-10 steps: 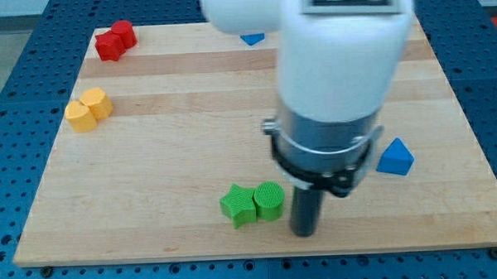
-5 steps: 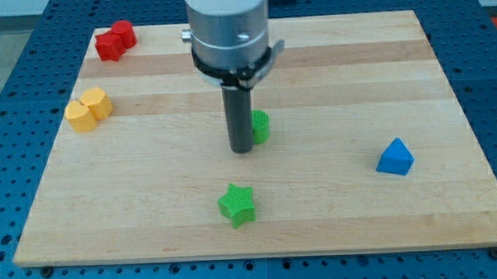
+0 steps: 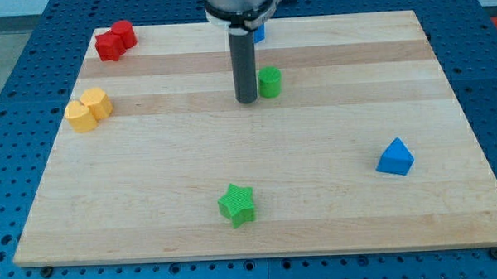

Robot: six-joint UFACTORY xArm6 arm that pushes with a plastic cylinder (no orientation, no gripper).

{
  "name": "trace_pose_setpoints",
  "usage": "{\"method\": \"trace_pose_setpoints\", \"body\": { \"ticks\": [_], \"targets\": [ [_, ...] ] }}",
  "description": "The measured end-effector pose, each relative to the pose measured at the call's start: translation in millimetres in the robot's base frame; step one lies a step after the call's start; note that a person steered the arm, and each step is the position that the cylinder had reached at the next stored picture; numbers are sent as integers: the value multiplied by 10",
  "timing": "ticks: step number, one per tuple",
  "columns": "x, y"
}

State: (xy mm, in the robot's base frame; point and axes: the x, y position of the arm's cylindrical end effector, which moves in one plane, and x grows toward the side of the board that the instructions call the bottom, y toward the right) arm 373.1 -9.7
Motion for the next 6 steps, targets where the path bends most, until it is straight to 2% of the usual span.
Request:
{"method": "trace_pose_setpoints", "body": {
  "ticks": [2, 3, 4, 5, 6],
  "targets": [
    [-282, 1283],
    [-448, 1095],
    [-163, 602],
    [-52, 257],
    [-196, -167]
  ]
}}
